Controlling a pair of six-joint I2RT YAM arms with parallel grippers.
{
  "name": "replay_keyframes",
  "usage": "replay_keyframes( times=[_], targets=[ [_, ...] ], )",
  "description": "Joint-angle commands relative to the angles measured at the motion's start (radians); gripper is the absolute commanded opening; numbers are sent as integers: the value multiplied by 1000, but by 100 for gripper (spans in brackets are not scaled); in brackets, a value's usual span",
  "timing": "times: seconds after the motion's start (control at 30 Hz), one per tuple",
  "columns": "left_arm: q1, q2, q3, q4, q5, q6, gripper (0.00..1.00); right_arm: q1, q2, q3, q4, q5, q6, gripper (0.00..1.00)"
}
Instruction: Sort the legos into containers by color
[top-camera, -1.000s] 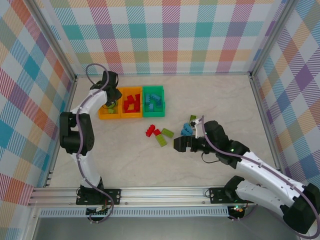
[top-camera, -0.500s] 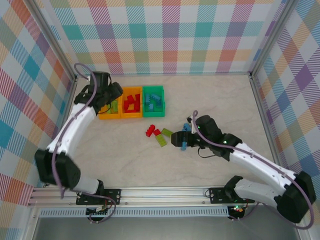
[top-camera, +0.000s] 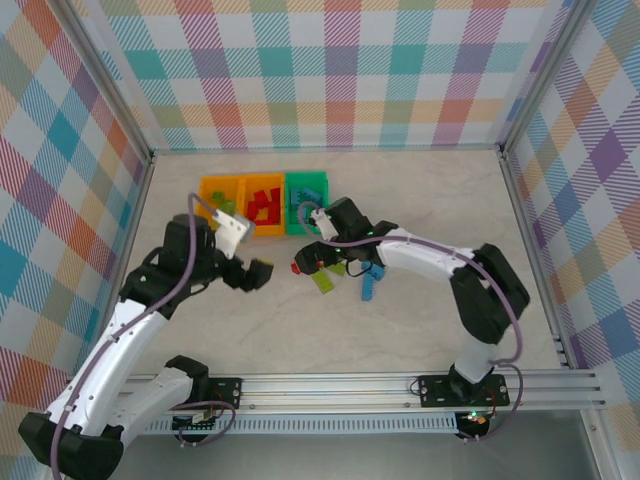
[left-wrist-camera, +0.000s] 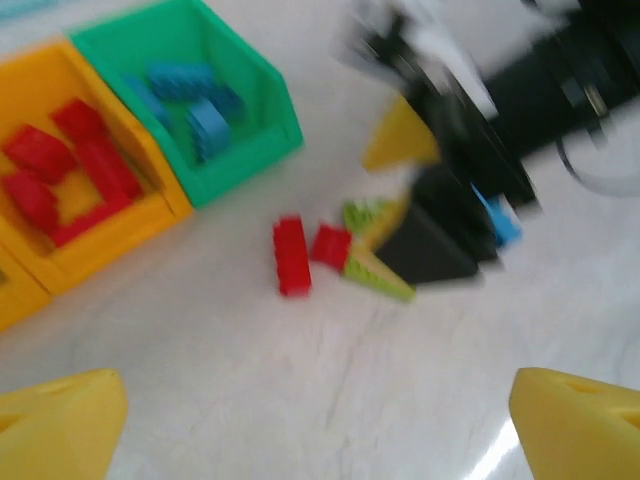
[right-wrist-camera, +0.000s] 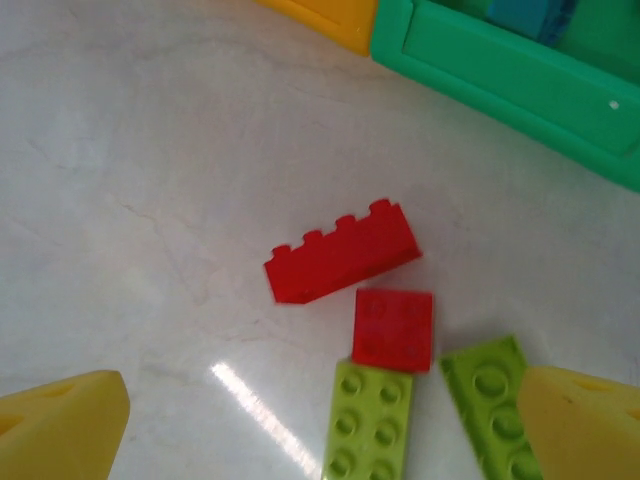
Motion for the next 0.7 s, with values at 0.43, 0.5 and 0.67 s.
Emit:
replay_keyframes(
  times=[0.43, 0.5, 0.67],
  targets=[
    [-4, -145, -185, -7, 177, 493, 100, 63, 310, 231, -41, 113, -318, 100],
    [-4, -139, -185, -8, 182, 495, 100, 63, 324, 243, -47, 125, -325, 98],
    [-4, -133, -189, -5, 205, 505, 100, 63, 336, 252, -37, 126, -335, 89]
  ],
)
